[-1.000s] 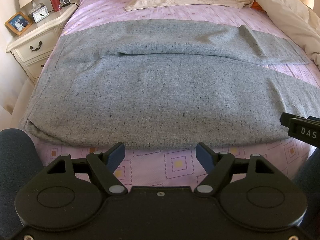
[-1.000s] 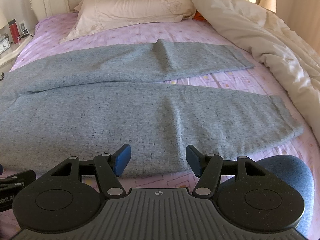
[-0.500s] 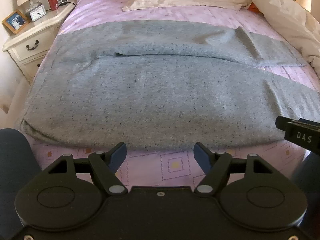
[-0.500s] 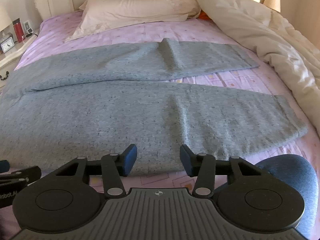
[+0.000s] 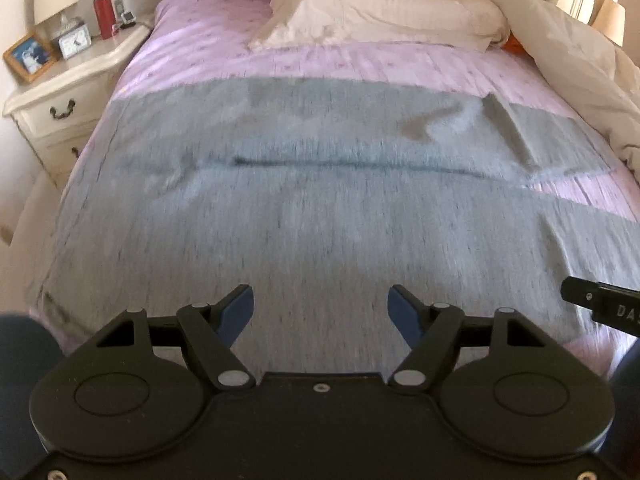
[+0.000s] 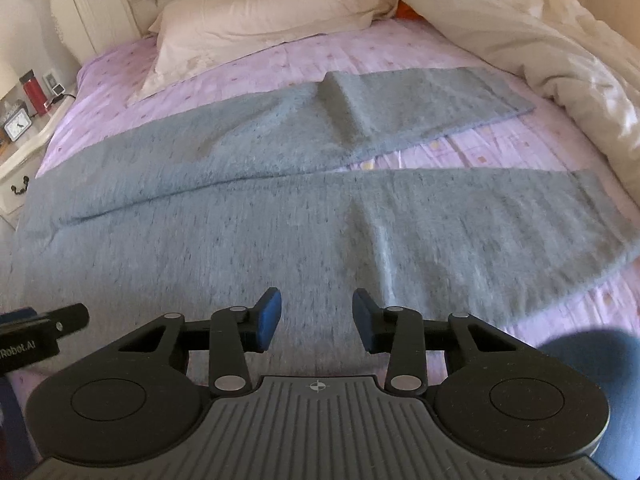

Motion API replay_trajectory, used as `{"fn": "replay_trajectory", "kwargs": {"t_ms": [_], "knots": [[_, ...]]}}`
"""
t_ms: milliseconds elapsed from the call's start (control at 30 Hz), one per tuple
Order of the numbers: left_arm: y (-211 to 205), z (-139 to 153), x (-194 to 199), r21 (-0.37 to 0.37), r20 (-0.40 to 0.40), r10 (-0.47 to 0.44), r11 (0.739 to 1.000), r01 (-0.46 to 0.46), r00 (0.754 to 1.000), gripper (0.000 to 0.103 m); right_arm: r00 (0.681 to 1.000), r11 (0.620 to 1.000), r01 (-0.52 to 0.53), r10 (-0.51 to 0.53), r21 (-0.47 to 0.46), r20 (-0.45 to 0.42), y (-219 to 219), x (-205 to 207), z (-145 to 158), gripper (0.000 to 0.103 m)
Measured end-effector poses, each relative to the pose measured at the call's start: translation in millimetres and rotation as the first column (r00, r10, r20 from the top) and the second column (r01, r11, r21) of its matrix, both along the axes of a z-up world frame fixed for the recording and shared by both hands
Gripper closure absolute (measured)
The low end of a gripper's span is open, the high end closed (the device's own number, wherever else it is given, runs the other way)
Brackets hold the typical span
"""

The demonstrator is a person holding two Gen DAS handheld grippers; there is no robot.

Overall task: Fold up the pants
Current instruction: 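Move the right tool to the trouser leg hem and close on it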

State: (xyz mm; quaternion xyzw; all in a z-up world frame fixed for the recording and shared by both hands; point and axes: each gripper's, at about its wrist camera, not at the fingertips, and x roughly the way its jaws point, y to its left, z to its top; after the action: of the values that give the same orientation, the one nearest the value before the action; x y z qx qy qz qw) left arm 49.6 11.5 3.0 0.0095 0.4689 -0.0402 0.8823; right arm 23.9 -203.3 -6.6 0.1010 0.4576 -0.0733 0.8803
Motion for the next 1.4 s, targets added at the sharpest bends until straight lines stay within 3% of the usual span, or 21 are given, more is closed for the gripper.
{"fn": "replay_trajectory", "kwargs": {"t_ms": [267, 600, 900, 1000, 1133, 1267, 1400], "knots": [[-2.9, -11.3, 51.8, 0.052, 0.02, -0.003, 0.999, 0.002, 1.0, 0.029, 0.999, 0.997, 0.041, -0.041, -0.061, 0.01, -39.6, 51.2, 9.7, 0.064], [0.7, -42.2, 140.5, 0.12, -0.017, 0.037, 0.992, -0.035, 0.999, 0.029, 0.991, 0.992, 0.119, -0.122, -0.05, -0.058, -92.4, 99.5, -11.8, 0.064], [18.9, -48.6, 193.7, 0.051, -0.076, 0.129, 0.991, -0.125, 0.989, 0.028, 0.977, 0.977, 0.21, -0.211, -0.041, -0.017, -138.3, 147.4, -11.0, 0.064], [21.7, -59.6, 200.9, 0.061, -0.105, 0.134, 0.99, -0.128, 0.985, 0.018, 0.939, 0.94, 0.342, -0.342, 0.009, -0.037, -176.8, 164.1, -17.1, 0.064], [19.7, -62.7, 199.4, 0.075, -0.102, 0.118, 0.991, -0.11, 0.988, 0.016, 0.871, 0.87, 0.49, -0.486, 0.053, -0.07, -223.7, 170.3, -28.2, 0.064], [18.7, -62.3, 200.2, 0.08, -0.103, 0.11, 0.992, -0.102, 0.989, 0.015, 0.824, 0.824, 0.565, -0.562, 0.034, -0.076, -249.5, 171.8, -35.8, 0.064], [18.8, -62.2, 200.4, 0.086, -0.098, 0.108, 0.991, -0.1, 0.989, 0.014, 0.784, 0.777, 0.62, -0.609, 0.105, -0.12, -266.2, 177.4, -48.0, 0.061]]}}
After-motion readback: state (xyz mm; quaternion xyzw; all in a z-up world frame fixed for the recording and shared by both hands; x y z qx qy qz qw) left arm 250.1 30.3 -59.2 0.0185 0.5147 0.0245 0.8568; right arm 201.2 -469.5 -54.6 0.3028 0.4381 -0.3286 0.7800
